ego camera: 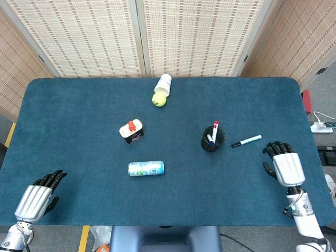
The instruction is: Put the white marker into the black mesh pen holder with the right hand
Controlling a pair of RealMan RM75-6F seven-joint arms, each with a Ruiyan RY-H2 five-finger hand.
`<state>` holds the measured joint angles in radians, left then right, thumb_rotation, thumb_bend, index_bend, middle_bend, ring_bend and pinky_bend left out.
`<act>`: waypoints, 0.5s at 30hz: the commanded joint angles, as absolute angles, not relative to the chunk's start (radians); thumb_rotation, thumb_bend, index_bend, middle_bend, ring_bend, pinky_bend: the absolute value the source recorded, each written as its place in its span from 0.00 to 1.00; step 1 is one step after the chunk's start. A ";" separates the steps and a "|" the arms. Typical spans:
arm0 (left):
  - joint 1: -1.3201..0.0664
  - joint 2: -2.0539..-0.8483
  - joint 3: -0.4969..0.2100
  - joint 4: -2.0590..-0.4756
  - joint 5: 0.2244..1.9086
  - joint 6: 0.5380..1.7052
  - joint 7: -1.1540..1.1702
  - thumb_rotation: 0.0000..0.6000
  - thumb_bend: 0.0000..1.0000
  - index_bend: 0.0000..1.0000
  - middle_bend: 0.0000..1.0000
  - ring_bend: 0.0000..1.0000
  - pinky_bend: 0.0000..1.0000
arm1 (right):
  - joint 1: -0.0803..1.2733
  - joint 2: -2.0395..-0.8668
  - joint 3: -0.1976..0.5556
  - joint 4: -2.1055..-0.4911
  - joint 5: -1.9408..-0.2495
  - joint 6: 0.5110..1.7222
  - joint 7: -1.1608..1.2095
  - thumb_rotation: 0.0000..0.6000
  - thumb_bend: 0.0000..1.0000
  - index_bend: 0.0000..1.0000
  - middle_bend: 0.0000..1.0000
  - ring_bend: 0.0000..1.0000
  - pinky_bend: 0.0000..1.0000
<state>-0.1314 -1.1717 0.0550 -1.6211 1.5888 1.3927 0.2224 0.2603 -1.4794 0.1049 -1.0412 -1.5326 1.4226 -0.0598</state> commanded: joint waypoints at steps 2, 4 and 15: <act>-0.132 -1.174 0.052 -1.620 1.582 1.390 0.230 1.00 0.33 0.17 0.14 0.20 0.40 | 0.337 -1.552 0.131 -0.856 -1.520 1.345 0.004 1.00 0.26 0.47 0.32 0.28 0.32; -0.132 -1.175 0.052 -1.620 1.579 1.387 0.235 1.00 0.33 0.17 0.14 0.20 0.40 | 0.368 -1.587 0.130 -0.772 -1.520 1.305 0.054 1.00 0.26 0.47 0.32 0.29 0.33; -0.137 -1.179 0.052 -1.619 1.564 1.369 0.242 1.00 0.33 0.17 0.14 0.20 0.40 | 0.466 -1.754 0.080 -0.438 -1.537 1.136 0.184 1.00 0.26 0.41 0.33 0.28 0.33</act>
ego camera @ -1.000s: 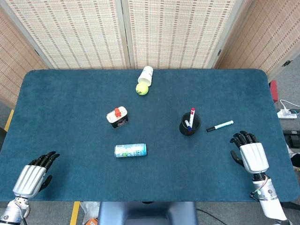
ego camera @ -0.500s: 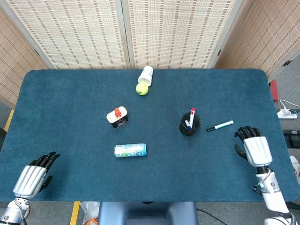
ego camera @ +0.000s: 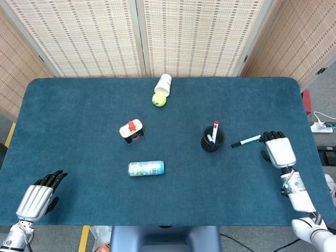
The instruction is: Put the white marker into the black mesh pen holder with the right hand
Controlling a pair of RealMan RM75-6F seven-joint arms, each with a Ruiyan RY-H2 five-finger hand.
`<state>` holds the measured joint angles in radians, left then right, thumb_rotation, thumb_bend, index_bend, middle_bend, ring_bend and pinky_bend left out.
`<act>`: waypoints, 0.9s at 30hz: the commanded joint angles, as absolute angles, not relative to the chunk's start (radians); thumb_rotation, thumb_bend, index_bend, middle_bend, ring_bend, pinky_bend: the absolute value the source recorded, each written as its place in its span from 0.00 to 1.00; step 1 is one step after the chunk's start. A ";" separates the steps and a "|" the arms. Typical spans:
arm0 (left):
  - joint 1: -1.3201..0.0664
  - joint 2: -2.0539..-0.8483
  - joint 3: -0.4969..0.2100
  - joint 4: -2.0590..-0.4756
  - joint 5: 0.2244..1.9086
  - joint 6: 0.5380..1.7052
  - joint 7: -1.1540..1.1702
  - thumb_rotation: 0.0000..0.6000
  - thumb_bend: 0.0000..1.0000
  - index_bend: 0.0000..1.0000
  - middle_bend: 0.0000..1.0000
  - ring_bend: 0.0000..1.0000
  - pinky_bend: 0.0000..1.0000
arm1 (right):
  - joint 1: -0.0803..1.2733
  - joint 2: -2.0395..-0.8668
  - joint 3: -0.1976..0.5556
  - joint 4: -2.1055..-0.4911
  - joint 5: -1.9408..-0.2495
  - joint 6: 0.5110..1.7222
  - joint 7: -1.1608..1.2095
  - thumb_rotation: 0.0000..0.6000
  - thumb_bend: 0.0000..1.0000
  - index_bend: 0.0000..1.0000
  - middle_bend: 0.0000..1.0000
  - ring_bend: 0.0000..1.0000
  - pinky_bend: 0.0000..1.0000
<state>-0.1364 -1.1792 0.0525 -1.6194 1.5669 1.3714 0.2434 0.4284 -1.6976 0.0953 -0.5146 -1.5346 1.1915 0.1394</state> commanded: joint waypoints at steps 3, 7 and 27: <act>-0.139 -1.180 0.051 -1.619 1.559 1.364 0.241 1.00 0.33 0.17 0.14 0.20 0.40 | 0.482 -1.783 0.075 -0.391 -1.536 1.114 0.204 1.00 0.26 0.39 0.33 0.27 0.33; -0.141 -1.180 0.051 -1.616 1.553 1.357 0.241 1.00 0.33 0.17 0.14 0.20 0.40 | 0.499 -1.814 0.067 -0.346 -1.539 1.096 0.217 1.00 0.26 0.39 0.33 0.27 0.33; -0.152 -1.187 0.044 -1.603 1.514 1.325 0.240 1.00 0.33 0.17 0.14 0.20 0.40 | 0.563 -1.888 0.056 -0.223 -1.525 1.007 0.239 1.00 0.26 0.42 0.33 0.27 0.33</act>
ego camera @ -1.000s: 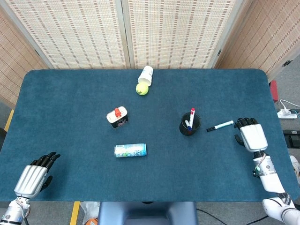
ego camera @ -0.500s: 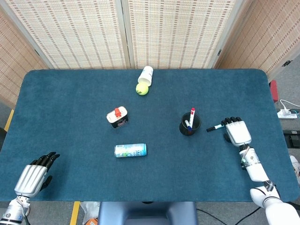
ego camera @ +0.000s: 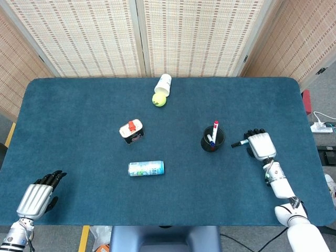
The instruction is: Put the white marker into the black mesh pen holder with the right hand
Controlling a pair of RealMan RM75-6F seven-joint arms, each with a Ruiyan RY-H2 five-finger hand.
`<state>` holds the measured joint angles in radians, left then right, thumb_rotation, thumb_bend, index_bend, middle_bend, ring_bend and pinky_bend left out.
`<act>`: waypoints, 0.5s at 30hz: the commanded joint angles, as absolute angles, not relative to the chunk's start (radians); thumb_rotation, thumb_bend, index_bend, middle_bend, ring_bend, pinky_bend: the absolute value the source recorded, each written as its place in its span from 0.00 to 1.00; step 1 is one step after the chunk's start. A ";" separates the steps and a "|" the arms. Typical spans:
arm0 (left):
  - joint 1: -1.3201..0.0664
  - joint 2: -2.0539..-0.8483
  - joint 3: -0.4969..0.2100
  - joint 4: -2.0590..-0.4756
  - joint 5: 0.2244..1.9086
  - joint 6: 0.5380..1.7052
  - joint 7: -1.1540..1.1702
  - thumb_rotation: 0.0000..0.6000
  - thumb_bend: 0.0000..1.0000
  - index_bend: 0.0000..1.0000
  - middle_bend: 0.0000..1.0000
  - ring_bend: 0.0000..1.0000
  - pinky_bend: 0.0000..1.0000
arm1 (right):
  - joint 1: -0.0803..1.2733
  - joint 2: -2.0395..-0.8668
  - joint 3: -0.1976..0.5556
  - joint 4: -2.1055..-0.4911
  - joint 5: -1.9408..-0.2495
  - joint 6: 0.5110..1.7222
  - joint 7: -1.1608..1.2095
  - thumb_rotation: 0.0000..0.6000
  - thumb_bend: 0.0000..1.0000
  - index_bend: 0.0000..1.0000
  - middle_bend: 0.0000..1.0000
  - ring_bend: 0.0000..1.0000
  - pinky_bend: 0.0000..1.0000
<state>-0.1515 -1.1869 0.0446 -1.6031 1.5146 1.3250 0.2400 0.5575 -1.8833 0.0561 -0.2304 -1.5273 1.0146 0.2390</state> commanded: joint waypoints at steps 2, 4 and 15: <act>-0.152 -1.187 0.045 -1.603 1.514 1.325 0.240 1.00 0.33 0.17 0.14 0.20 0.40 | 0.567 -1.893 0.056 -0.216 -1.523 0.998 0.237 1.00 0.26 0.42 0.33 0.27 0.33; -0.152 -1.187 0.045 -1.602 1.512 1.324 0.241 1.00 0.33 0.17 0.14 0.20 0.40 | 0.571 -1.899 0.056 -0.208 -1.521 0.990 0.237 1.00 0.26 0.43 0.33 0.27 0.33; -0.154 -1.190 0.043 -1.600 1.501 1.320 0.243 1.00 0.33 0.17 0.14 0.20 0.40 | 0.588 -1.924 0.047 -0.179 -1.521 0.956 0.232 1.00 0.26 0.46 0.33 0.27 0.33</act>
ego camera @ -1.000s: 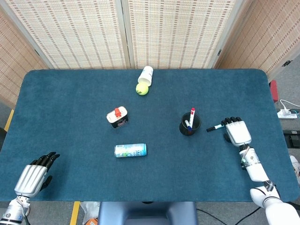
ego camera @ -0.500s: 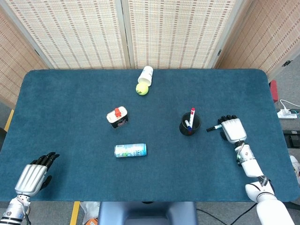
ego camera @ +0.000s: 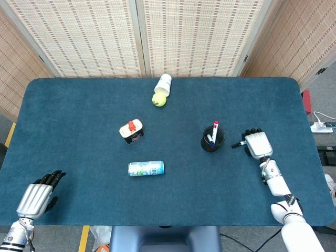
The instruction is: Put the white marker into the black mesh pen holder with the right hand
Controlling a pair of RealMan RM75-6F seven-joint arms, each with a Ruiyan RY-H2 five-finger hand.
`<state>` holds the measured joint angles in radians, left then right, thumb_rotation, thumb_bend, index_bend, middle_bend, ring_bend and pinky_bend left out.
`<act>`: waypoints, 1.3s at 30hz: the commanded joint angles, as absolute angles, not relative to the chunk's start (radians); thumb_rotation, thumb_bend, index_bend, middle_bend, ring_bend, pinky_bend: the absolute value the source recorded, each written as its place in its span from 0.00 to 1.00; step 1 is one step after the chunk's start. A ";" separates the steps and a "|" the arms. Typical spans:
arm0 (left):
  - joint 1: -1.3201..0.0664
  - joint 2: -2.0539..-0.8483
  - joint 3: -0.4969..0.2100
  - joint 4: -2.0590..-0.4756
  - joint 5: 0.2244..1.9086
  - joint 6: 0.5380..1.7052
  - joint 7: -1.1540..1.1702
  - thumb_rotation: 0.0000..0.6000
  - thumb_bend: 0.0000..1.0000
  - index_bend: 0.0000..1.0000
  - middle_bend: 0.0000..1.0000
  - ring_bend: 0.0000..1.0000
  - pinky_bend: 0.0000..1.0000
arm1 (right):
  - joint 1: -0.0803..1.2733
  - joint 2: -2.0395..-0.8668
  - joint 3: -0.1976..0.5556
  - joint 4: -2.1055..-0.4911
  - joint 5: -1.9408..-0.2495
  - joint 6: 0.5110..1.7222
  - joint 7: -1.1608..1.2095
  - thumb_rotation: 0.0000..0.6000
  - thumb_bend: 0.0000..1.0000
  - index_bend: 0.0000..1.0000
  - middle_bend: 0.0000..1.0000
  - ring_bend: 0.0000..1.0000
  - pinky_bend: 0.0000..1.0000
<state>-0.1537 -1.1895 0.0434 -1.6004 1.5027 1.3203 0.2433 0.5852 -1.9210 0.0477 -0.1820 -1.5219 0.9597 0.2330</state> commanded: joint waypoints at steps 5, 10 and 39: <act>-0.156 -1.192 0.043 -1.598 1.493 1.311 0.245 1.00 0.33 0.17 0.14 0.20 0.40 | 0.594 -1.927 0.049 -0.174 -1.517 0.950 0.240 1.00 0.26 0.46 0.33 0.27 0.33; -0.159 -1.193 0.043 -1.597 1.490 1.307 0.246 1.00 0.33 0.17 0.14 0.20 0.40 | 0.596 -1.933 0.049 -0.168 -1.515 0.950 0.234 1.00 0.26 0.50 0.34 0.29 0.33; -0.159 -1.191 0.053 -1.604 1.511 1.318 0.247 1.00 0.33 0.17 0.14 0.20 0.40 | 0.556 -1.890 0.046 -0.235 -1.520 1.109 0.282 1.00 0.26 0.66 0.46 0.39 0.39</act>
<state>-0.1595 -1.1914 0.0527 -1.6034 1.5102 1.3172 0.2467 0.5652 -1.9052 0.0461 -0.2149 -1.5166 1.0822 0.2651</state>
